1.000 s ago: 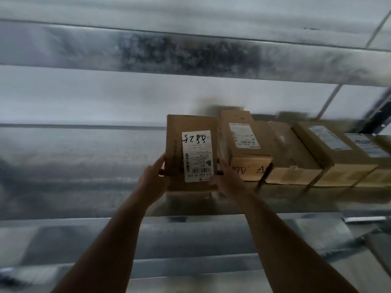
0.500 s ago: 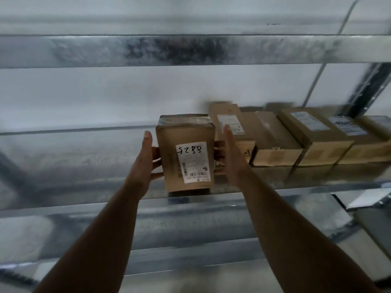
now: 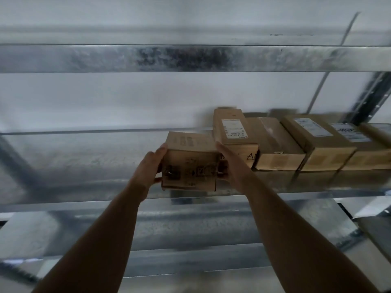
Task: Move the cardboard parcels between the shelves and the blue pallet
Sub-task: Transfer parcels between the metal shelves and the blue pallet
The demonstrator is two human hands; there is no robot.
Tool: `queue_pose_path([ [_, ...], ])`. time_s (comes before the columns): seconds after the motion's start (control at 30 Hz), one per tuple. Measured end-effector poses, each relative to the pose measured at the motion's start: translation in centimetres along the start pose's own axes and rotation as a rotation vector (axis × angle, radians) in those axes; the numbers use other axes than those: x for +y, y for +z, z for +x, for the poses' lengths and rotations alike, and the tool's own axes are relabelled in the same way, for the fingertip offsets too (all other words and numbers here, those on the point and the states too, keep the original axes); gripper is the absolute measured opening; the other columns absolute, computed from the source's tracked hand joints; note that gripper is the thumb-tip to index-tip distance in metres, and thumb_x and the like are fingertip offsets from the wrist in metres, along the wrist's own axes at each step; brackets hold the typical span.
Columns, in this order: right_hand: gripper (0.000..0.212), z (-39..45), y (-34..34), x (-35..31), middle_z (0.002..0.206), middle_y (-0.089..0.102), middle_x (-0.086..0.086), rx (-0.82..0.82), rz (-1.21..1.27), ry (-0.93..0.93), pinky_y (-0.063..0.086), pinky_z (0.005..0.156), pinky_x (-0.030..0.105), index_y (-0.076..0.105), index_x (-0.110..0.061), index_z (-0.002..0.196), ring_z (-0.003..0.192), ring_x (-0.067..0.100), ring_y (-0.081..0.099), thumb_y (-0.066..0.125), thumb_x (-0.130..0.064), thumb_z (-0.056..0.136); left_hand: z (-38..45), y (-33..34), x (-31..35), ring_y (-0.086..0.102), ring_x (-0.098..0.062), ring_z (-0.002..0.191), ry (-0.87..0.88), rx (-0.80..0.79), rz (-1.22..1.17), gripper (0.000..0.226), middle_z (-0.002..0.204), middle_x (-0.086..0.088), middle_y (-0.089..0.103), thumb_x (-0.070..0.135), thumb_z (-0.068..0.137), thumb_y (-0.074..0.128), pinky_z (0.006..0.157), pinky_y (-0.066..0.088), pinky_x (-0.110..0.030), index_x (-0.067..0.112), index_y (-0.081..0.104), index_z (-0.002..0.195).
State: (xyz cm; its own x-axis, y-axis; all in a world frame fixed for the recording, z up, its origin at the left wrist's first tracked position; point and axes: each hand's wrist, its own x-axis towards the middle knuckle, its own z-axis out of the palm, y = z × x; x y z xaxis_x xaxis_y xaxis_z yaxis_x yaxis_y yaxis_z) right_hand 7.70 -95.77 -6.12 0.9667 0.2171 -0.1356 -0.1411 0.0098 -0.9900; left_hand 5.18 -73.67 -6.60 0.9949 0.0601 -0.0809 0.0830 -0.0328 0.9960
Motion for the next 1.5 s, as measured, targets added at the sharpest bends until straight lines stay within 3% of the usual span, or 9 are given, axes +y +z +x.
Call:
queue_pose_path([
  [0.13, 0.029, -0.7, 0.4, 0.8, 0.115, 0.061, 0.019, 0.059, -0.111, -0.031, 0.052, 0.091, 0.047, 0.054, -0.016, 0.109, 0.102, 0.031, 0.061, 0.053, -0.040, 0.092, -1.2, 0.2, -1.3, 0.060, -0.023, 0.103, 0.012, 0.031, 0.039, 0.052, 0.113, -0.005, 0.060, 0.058, 0.083, 0.050, 0.083, 0.053, -0.043, 0.023, 0.047, 0.122],
  [0.23, 0.028, -2.5, 0.1, 2.2, 0.112, 0.065, 0.011, -0.009, -0.087, -0.116, 0.056, 0.081, 0.033, 0.049, -0.017, 0.123, 0.095, 0.021, 0.067, 0.051, -0.020, 0.095, -2.8, 0.2, -1.9, 0.066, -0.011, 0.096, 0.097, -0.097, 0.059, 0.029, 0.104, 0.011, 0.069, 0.032, 0.095, 0.046, 0.073, 0.055, -0.027, 0.041, 0.049, 0.122],
  [0.33, 0.038, -4.7, -0.8, 3.1, 0.114, 0.066, 0.002, -0.074, -0.067, -0.188, 0.055, 0.086, 0.035, 0.048, -0.024, 0.132, 0.103, 0.018, 0.065, 0.049, -0.013, 0.095, -4.9, 1.2, -1.7, 0.065, -0.008, 0.099, 0.182, -0.251, 0.070, 0.037, 0.108, 0.013, 0.068, 0.024, 0.090, 0.047, 0.066, 0.053, -0.016, 0.039, 0.047, 0.124],
  [0.6, 0.049, -12.3, -6.7, 3.5, 0.119, 0.065, -0.009, -0.041, -0.146, -0.293, 0.052, 0.080, 0.017, 0.044, -0.032, 0.133, 0.110, 0.010, 0.062, 0.059, -0.014, 0.091, -8.6, 7.1, -1.0, 0.059, -0.011, 0.109, 0.276, -0.473, 0.128, 0.063, 0.118, -0.002, 0.059, 0.003, 0.083, 0.060, 0.076, 0.053, -0.021, 0.019, 0.035, 0.138],
  [0.8, 0.050, -18.1, -12.7, 4.1, 0.120, 0.065, -0.005, 0.126, -0.194, -0.294, 0.054, 0.090, 0.030, 0.041, -0.032, 0.135, 0.111, 0.011, 0.061, 0.060, -0.017, 0.090, -9.4, 15.0, -1.3, 0.060, -0.007, 0.106, 0.300, -0.568, 0.153, 0.066, 0.114, 0.005, 0.063, -0.010, 0.080, 0.060, 0.077, 0.055, -0.022, 0.025, 0.041, 0.132],
  [0.97, 0.059, -23.1, -17.7, 4.3, 0.127, 0.062, -0.001, 0.237, -0.148, -0.301, 0.051, 0.095, 0.038, 0.035, -0.028, 0.143, 0.117, 0.017, 0.059, 0.058, -0.013, 0.091, -9.1, 21.7, -2.2, 0.055, -0.004, 0.114, 0.306, -0.703, 0.173, 0.075, 0.119, 0.017, 0.060, 0.002, 0.078, 0.067, 0.083, 0.053, -0.022, 0.034, 0.036, 0.138],
  [1.1, 0.056, -26.7, -21.4, 4.6, 0.123, 0.063, -0.012, 0.352, -0.130, -0.290, 0.053, 0.080, 0.020, 0.038, -0.033, 0.138, 0.113, 0.009, 0.060, 0.057, -0.008, 0.092, -9.5, 27.2, -2.2, 0.055, 0.010, 0.105, 0.326, -0.799, 0.240, 0.072, 0.114, 0.035, 0.057, 0.033, 0.072, 0.077, 0.072, 0.050, -0.010, 0.066, 0.036, 0.122],
  [1.23, 0.063, -29.4, -24.9, 5.6, 0.126, 0.062, -0.005, 0.512, -0.112, -0.259, 0.052, 0.089, 0.032, 0.033, -0.033, 0.144, 0.114, 0.015, 0.060, 0.057, -0.008, 0.091, -8.8, 32.5, -2.1, 0.052, 0.012, 0.107, 0.325, -0.913, 0.318, 0.075, 0.119, 0.036, 0.053, 0.058, 0.062, 0.071, 0.085, 0.050, -0.028, 0.067, 0.032, 0.125],
  [1.5, 0.066, -31.3, -30.5, 5.4, 0.120, 0.064, -0.010, 0.819, -0.092, -0.257, 0.052, 0.076, 0.015, 0.033, -0.031, 0.145, 0.109, 0.008, 0.062, 0.057, -0.004, 0.090, -5.7, 43.1, -0.9, 0.045, -0.008, 0.126, 0.326, -1.148, 0.341, 0.080, 0.132, 0.022, 0.050, 0.068, 0.059, 0.071, 0.104, 0.039, -0.050, 0.063, 0.032, 0.128],
])
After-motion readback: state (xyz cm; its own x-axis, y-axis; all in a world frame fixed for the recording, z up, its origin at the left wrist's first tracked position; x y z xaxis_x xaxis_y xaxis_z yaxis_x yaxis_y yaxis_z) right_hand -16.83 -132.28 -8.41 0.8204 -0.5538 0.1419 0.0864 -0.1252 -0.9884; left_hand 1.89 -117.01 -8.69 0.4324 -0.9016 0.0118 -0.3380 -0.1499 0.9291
